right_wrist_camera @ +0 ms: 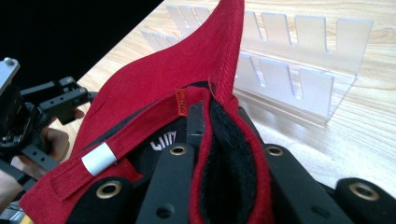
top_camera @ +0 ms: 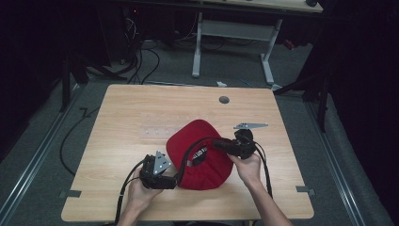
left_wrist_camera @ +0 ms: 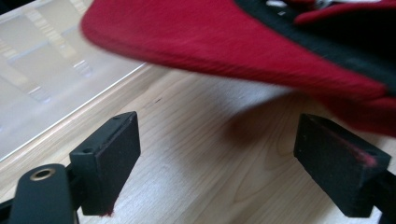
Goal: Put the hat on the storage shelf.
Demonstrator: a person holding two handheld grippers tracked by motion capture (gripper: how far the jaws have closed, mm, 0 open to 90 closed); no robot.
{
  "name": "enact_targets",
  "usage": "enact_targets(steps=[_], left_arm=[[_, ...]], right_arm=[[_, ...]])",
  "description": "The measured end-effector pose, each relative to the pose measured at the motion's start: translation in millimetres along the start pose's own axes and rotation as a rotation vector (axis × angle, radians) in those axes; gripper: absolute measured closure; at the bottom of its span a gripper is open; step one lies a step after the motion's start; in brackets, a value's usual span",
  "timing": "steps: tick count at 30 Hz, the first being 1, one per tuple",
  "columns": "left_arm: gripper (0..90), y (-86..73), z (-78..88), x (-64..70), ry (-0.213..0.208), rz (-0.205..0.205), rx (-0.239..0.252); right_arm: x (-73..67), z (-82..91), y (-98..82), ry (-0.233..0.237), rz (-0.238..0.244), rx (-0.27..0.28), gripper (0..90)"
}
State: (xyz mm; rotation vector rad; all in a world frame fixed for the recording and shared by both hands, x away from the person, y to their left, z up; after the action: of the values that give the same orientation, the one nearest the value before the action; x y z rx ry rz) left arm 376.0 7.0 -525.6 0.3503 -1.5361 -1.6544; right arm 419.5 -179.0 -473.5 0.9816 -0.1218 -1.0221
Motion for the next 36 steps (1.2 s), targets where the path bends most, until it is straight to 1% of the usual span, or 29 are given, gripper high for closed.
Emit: enact_targets(steps=[2,4,6,9,10,11,12,15,17,19,21,26,30,33,34,36], left_arm=[[14.9,1.1,-0.2,1.4,0.003,-0.013,0.001],[15.0,2.4,-0.6,2.7,0.005,-0.018,0.009],[14.9,5.8,2.3,4.9,-0.006,-0.02,0.023],[14.1,9.3,4.6,6.8,-0.016,-0.018,0.037],[14.1,11.0,5.7,7.8,-0.021,-0.018,0.041],[13.6,12.5,6.7,8.9,-0.028,-0.018,0.042],[13.3,14.3,7.4,9.4,-0.028,-0.023,0.047],[12.6,17.0,8.4,10.2,-0.025,-0.031,0.05],[11.9,18.7,9.3,9.5,-0.017,-0.046,0.051],[11.5,20.9,10.1,9.3,-0.01,-0.049,0.062],[11.6,22.2,10.8,9.2,-0.012,-0.049,0.062],[11.6,22.2,10.4,10.0,-0.019,-0.064,0.05],[11.8,24.6,10.4,11.9,-0.023,-0.078,0.055],[12.0,26.8,9.8,14.2,-0.031,-0.083,0.05],[12.1,27.7,10.0,15.2,-0.03,-0.091,0.042],[12.6,30.7,10.4,19.9,-0.042,-0.112,0.047]], right_arm=[[-1.3,-1.5,2.2,-0.004,-0.003,-0.001,82.0],[-1.5,-2.8,4.1,-0.009,-0.003,-0.002,82.0],[-1.2,-4.6,4.8,-0.028,-0.002,-0.01,82.0],[-1.8,-6.9,2.6,-0.057,0.014,-0.031,82.0],[-1.8,-6.9,2.6,-0.057,0.014,-0.031,82.0],[-2.0,-7.8,1.9,-0.061,0.022,-0.035,81.9],[-3.0,-9.2,0.6,-0.075,0.037,-0.049,81.9],[-3.6,-10.0,-0.3,-0.085,0.051,-0.057,81.9],[-4.4,-10.6,-1.7,-0.095,0.057,-0.072,81.8],[-4.7,-11.0,-3.1,-0.107,0.067,-0.087,81.7],[-5.3,-11.5,-4.9,-0.116,0.076,-0.107,81.6],[-5.8,-11.6,-6.3,-0.123,0.085,-0.131,81.5],[-6.4,-12.1,-8.7,-0.127,0.082,-0.159,81.4],[-7.4,-12.1,-8.9,-0.124,0.085,-0.163,81.4],[-9.1,-12.6,-8.7,-0.12,0.087,-0.165,81.4],[-9.9,-12.9,-8.7,-0.115,0.089,-0.165,81.3]])
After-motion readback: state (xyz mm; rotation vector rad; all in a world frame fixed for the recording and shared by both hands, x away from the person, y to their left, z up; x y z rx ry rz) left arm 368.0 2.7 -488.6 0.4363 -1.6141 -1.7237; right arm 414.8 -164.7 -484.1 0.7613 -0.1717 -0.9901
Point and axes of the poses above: each handheld gripper's, and its own axes: z roughly backward along the jaws, y roughly out of its top, x roughly to its right, the point moved 6 cm from there along -z, roughly forward along the jaws, and after that the axes turned 5 degrees about -y, right-handed, at the moved point
